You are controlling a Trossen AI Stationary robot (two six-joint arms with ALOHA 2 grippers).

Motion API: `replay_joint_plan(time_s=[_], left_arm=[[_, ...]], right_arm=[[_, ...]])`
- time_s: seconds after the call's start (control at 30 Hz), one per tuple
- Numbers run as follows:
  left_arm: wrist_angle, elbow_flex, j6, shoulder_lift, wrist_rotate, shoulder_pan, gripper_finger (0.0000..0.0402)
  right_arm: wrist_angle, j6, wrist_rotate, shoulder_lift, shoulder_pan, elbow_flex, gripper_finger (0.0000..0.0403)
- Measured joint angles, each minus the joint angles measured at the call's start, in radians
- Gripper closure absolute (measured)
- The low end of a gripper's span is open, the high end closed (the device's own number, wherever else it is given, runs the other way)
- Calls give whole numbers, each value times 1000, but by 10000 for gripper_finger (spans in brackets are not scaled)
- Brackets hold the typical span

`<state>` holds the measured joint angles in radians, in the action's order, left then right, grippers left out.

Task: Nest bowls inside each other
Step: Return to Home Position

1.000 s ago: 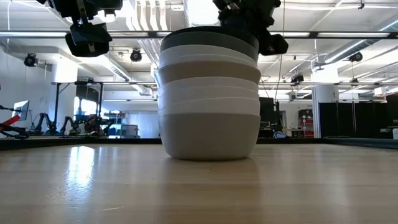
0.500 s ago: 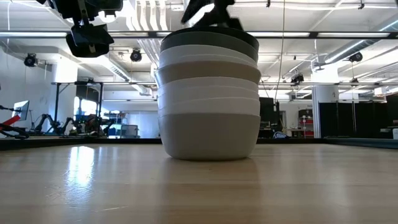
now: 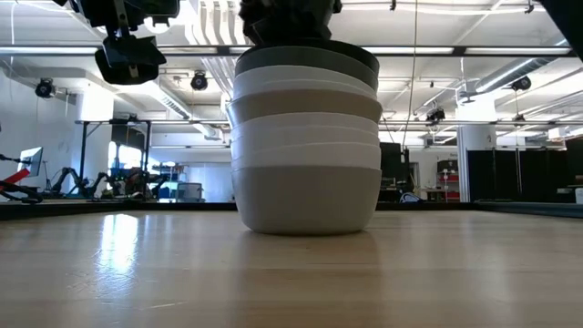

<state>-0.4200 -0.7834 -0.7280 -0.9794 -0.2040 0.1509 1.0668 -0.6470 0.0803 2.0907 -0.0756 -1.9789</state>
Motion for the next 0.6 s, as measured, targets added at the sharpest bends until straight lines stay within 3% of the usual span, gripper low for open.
replay_joint_plan(time_s=[0.23, 0.6], left_arm=[[0, 0, 0, 0, 0, 0, 166], [-3, 0, 0, 0, 0, 1, 166]], right_arm=[[55, 21, -4, 74, -3, -112, 323], [109, 50, -31, 113, -3, -119, 323]])
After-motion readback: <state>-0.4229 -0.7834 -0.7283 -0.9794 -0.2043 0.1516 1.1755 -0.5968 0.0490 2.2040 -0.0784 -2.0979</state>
